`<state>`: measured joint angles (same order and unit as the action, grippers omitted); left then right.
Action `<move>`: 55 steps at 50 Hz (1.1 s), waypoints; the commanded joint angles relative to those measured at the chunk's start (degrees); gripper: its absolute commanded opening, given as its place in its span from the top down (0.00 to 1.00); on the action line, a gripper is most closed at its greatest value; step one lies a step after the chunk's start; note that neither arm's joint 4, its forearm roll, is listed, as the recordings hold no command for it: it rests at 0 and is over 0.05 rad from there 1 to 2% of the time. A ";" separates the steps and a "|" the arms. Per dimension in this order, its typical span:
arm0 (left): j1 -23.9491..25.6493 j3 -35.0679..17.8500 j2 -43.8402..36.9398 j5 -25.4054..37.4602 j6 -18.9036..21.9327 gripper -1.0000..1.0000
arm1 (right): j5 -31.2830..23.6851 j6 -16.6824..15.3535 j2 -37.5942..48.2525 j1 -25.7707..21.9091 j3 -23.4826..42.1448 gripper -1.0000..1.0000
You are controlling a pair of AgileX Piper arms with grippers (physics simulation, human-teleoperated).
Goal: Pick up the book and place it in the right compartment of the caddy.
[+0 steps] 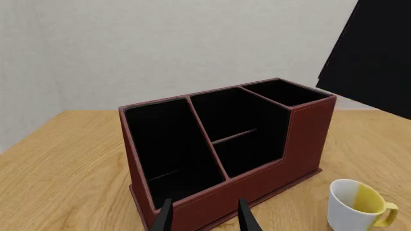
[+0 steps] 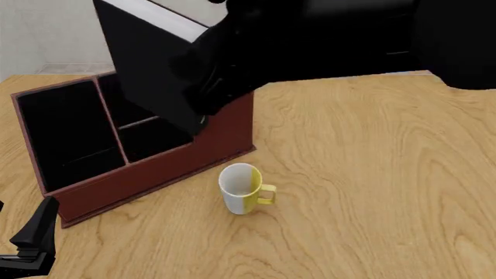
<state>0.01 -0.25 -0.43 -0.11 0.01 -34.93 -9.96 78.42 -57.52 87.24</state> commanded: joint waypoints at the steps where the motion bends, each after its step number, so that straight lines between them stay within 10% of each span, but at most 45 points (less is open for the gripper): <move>1: 0.00 0.00 0.00 0.00 0.01 0.00 | -7.79 0.10 2.47 0.97 12.16 1.00; 25: 0.00 0.00 0.00 0.00 0.01 0.00 | -14.62 3.51 16.80 10.60 34.34 1.00; 41: -0.01 0.00 0.00 0.00 0.00 0.00 | -33.32 5.11 38.90 14.88 71.96 1.00; 55: -0.01 0.00 -0.01 0.00 -0.01 0.00 | -32.16 8.01 45.69 17.16 74.34 1.00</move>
<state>0.01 -0.25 -0.43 -0.11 0.01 -65.50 -4.59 118.54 -42.11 155.06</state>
